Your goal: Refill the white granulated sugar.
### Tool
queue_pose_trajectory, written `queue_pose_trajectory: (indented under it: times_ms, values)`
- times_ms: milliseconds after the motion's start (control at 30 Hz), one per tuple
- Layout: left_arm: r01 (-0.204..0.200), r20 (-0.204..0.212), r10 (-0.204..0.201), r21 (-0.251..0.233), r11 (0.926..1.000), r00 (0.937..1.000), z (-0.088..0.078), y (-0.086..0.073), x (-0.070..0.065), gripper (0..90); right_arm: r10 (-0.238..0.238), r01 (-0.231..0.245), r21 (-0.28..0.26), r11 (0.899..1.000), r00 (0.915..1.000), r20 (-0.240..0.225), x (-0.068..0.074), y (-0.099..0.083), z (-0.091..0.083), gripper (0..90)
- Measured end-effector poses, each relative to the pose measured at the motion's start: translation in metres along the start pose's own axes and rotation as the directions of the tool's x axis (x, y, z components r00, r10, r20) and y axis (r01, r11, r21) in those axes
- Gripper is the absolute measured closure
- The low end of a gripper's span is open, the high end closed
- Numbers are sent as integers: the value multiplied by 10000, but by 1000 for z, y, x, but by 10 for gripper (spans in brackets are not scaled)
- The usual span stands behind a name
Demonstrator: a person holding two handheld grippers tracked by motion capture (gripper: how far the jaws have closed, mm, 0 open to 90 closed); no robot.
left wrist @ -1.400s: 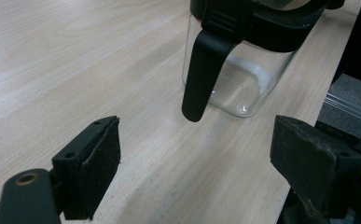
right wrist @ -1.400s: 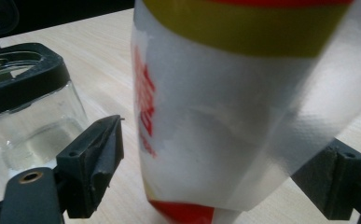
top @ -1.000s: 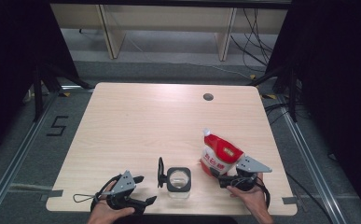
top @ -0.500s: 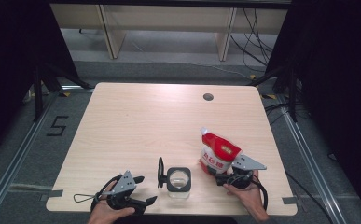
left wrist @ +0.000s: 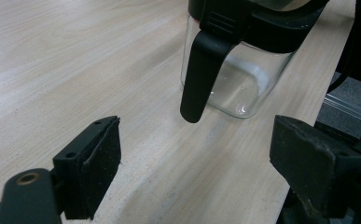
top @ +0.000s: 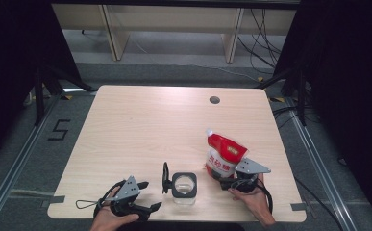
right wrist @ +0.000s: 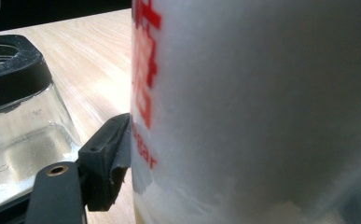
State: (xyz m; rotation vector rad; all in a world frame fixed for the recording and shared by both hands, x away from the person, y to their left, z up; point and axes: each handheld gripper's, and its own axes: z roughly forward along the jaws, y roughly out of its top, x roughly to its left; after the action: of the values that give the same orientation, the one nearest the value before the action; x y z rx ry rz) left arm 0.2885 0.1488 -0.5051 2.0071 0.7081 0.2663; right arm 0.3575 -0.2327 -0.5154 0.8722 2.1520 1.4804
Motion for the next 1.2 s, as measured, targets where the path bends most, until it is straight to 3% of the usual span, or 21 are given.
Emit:
queue_pose_trajectory:
  times_ms: [100,167,200,333,367,500,533,600,867,967,1000,1033,1133,1167,1200]
  values:
    - [18,4,-18,12,10000,10000,0,0,0,160,-176,178,-186,9997,9998,128,-1,0,1,287]
    - [-3,12,3,9,10000,10000,0,0,0,160,-108,107,71,9999,9999,88,-1,1,0,290]
    - [246,-14,-246,-2,9997,9997,0,0,-1,160,-164,164,-7,9999,9999,-7,-3,1,1,290]
    - [-66,-19,66,40,10000,10000,0,0,1,160,-359,359,-32,9994,9993,-94,-5,2,3,290]
    - [1,18,-1,7,10000,10000,0,0,0,160,-122,122,58,9999,9999,-104,-3,2,3,291]
    - [-104,-16,104,74,9999,9999,0,0,1,160,-126,127,91,9999,9999,-90,-3,2,5,291]
    - [-59,1,59,48,10000,10000,0,0,1,160,-469,470,97,9988,9988,-124,-6,3,7,291]
    - [-71,-2,71,61,10000,10000,0,0,1,160,-495,498,232,9985,9986,-161,-6,4,6,293]
    - [15,48,-15,-43,10000,10000,0,1,0,160,-362,367,204,9991,9991,-225,-4,4,7,313]
    - [40,59,-40,-35,10000,10000,0,0,1,160,-407,405,285,9988,9992,54,-2,5,6,321]
    - [32,62,-32,-23,10000,10000,0,0,1,160,-212,209,356,9991,9997,81,2,6,6,329]
    - [38,59,-38,-29,10000,10000,0,0,1,160,-601,598,295,9978,9981,111,0,7,6,331]
    - [343,-5,-343,-118,9993,9994,-1,0,0,161,-718,711,419,9966,9973,132,3,8,5,334]
    - [48,22,-48,-91,9999,10000,-2,0,2,161,-876,865,446,9953,9959,224,5,8,5,337]
    - [47,15,-47,-97,9999,10000,-2,0,2,161,-921,907,508,9946,9954,276,6,9,4,338]
